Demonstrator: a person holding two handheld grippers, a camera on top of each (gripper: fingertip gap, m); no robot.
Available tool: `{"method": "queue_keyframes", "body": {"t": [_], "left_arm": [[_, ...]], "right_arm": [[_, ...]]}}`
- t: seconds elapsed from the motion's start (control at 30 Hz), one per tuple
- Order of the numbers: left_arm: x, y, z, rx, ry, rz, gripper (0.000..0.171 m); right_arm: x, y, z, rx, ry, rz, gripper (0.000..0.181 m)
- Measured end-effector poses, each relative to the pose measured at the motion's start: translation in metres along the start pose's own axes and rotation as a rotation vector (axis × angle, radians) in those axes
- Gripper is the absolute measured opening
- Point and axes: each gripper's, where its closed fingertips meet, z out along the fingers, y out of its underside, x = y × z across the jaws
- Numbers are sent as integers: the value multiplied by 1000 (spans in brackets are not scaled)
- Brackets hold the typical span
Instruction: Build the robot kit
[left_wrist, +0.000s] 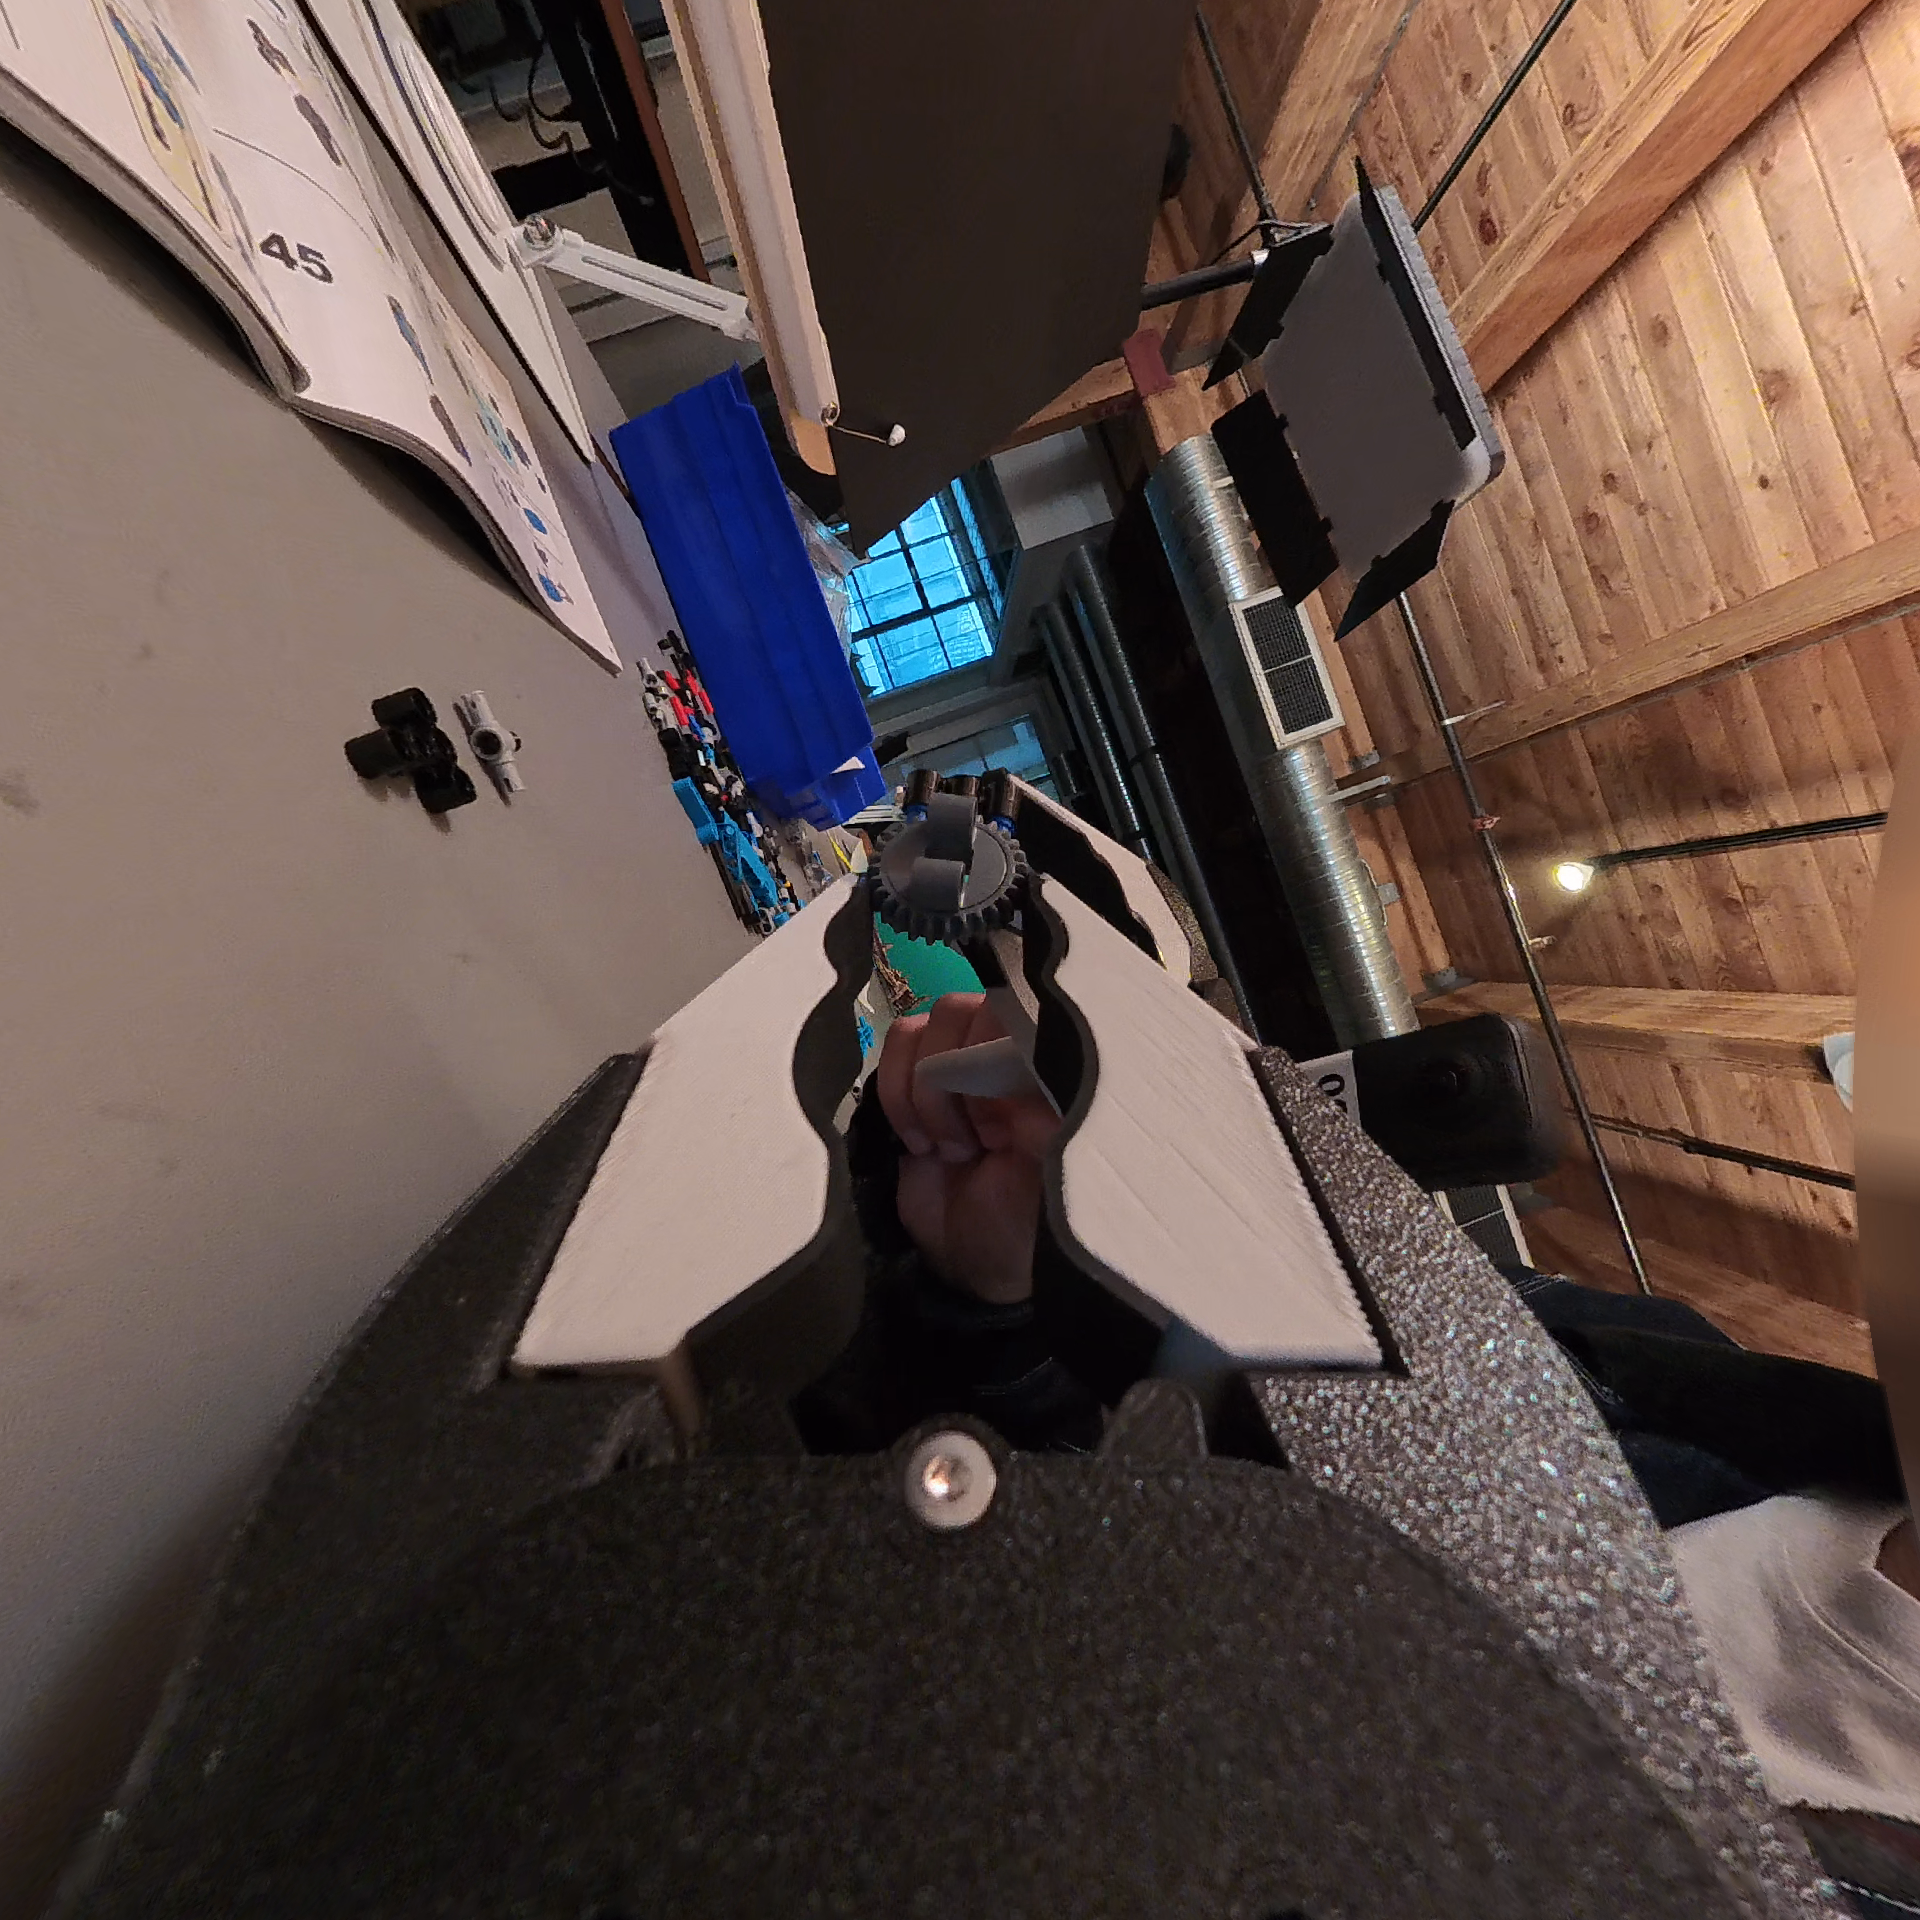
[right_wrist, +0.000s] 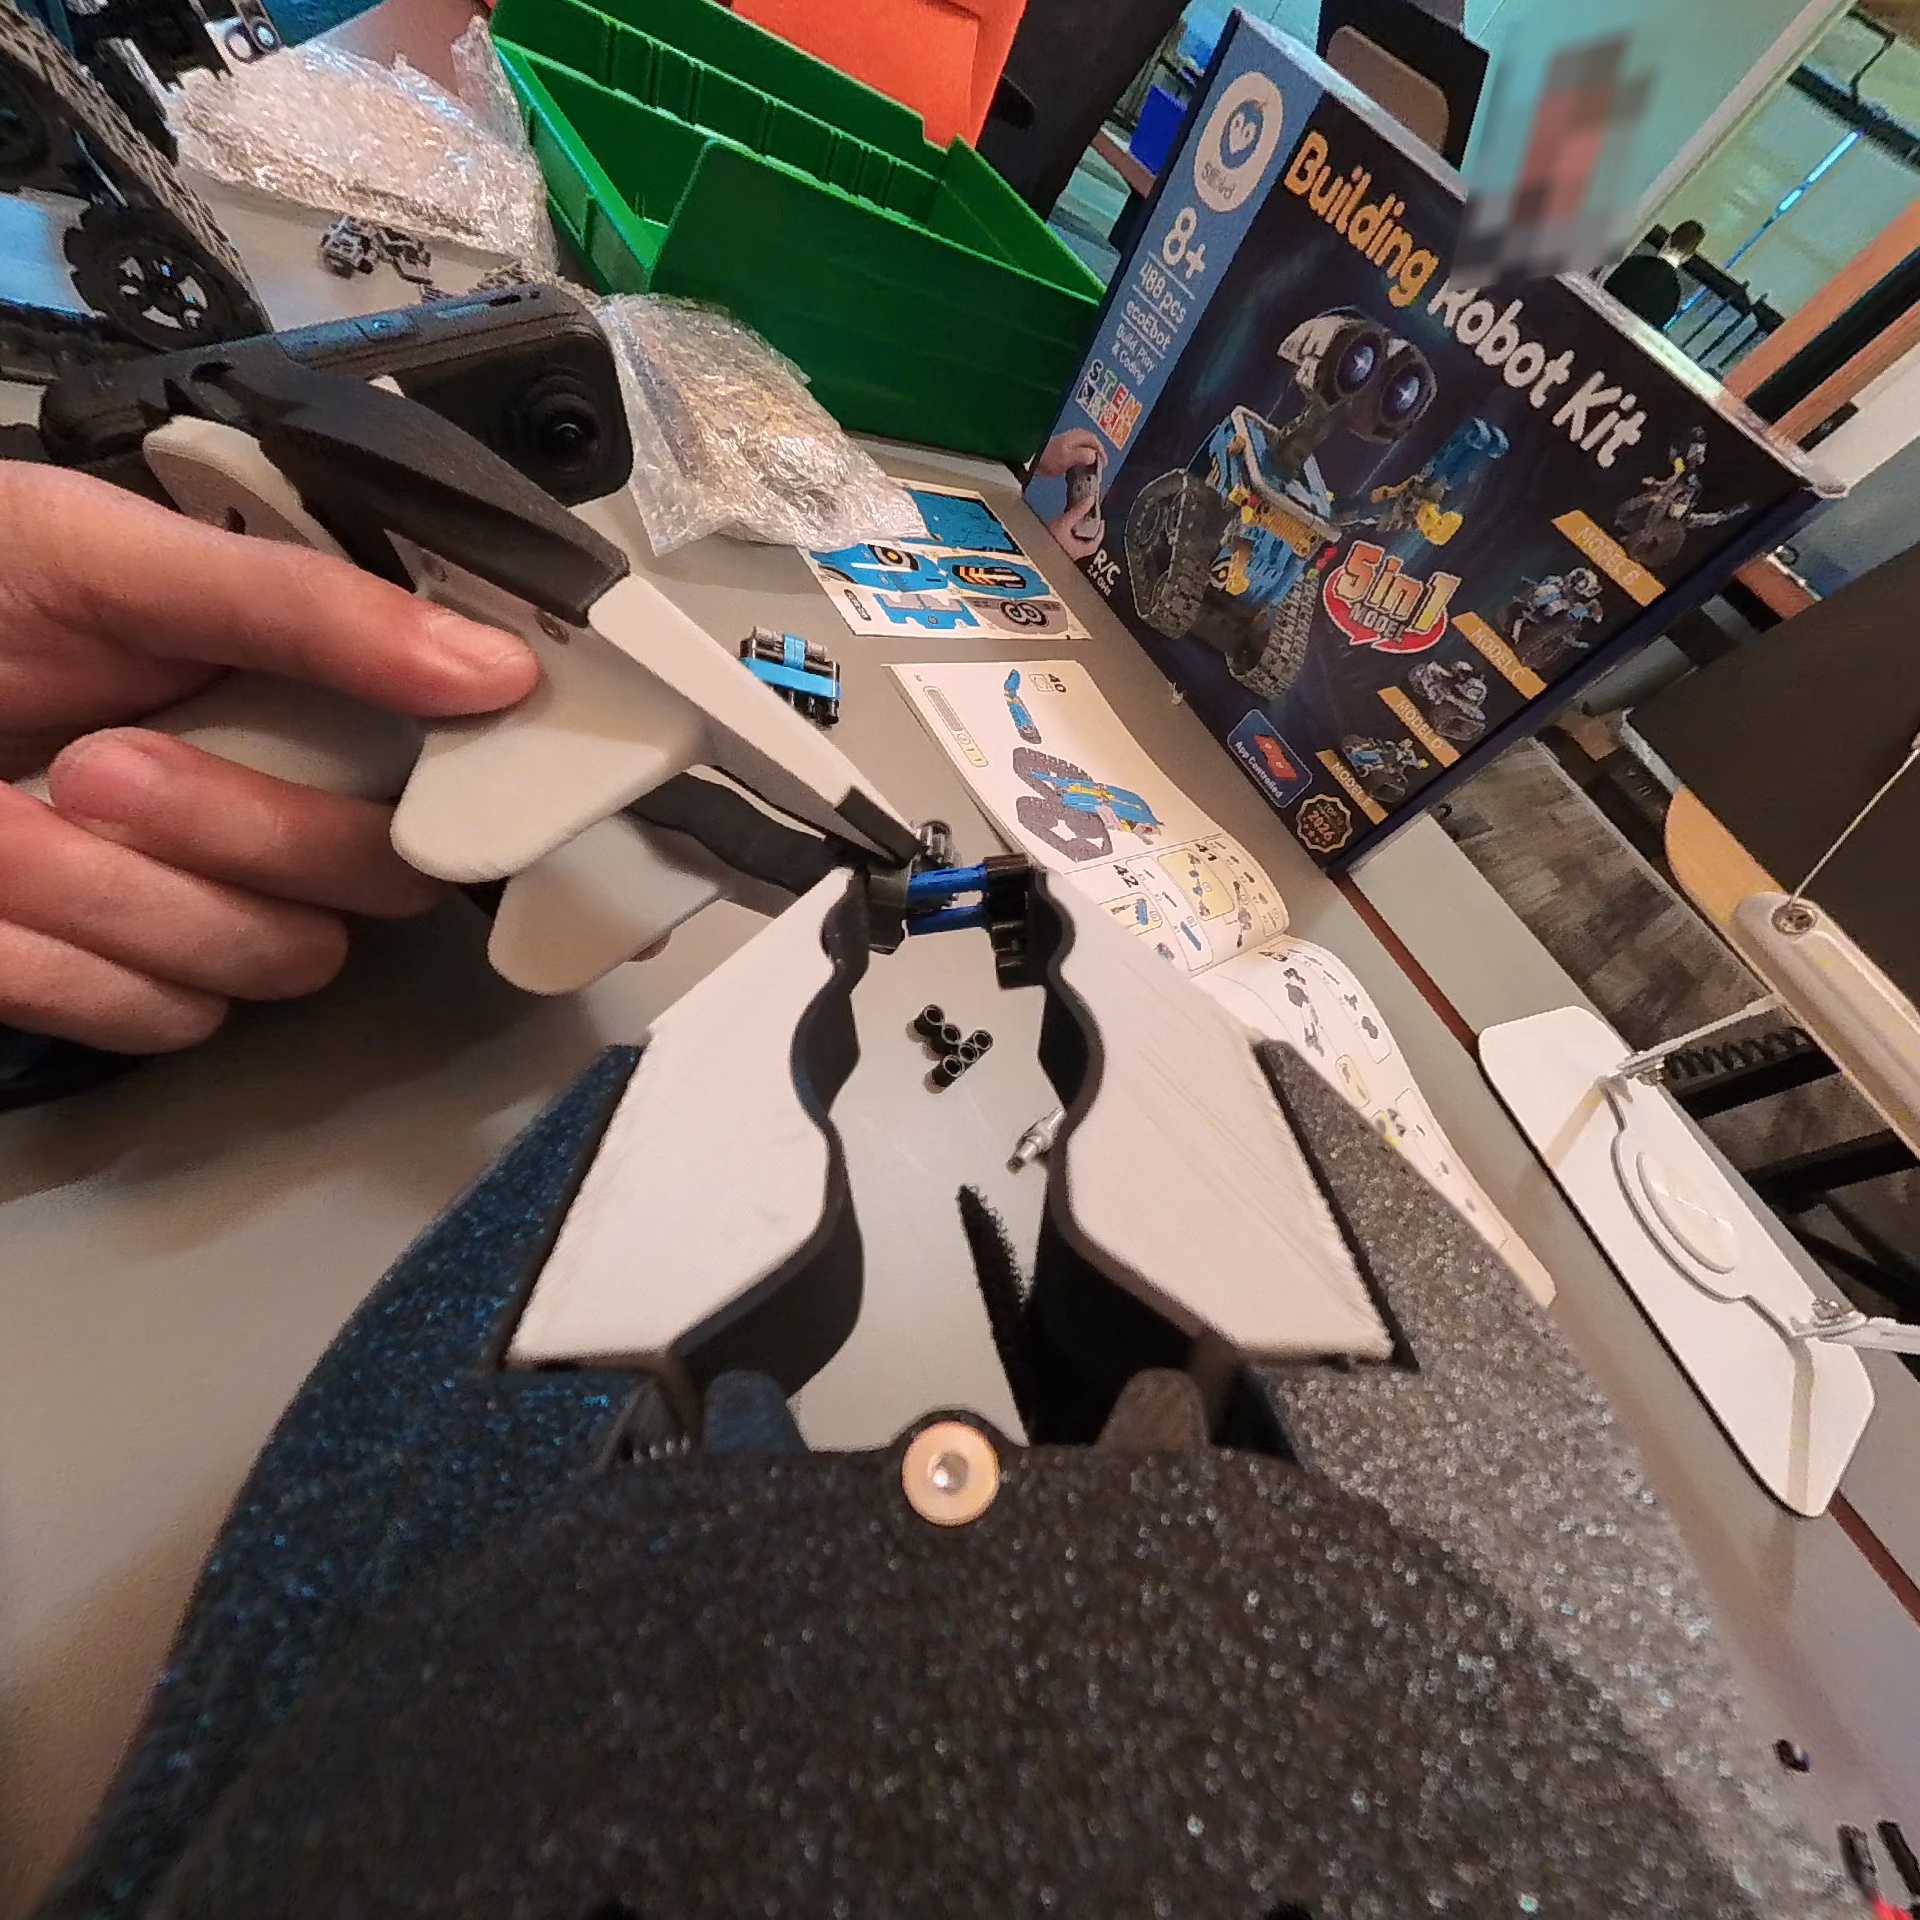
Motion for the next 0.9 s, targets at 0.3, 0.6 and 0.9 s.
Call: {"method": "queue_keyframes", "body": {"t": [0.3,0.6,0.9], "left_arm": [[3,1,0,-5,18,10,28],[22,-3,-3,20,168,-65,28],[44,4,-3,-8,333,-177,28]], "right_arm": [[0,-3,-2,6,-20,-18,26],[-1,-25,-17,123,-86,4,54],[3,-23,-21,222,-180,-66,43]]}}
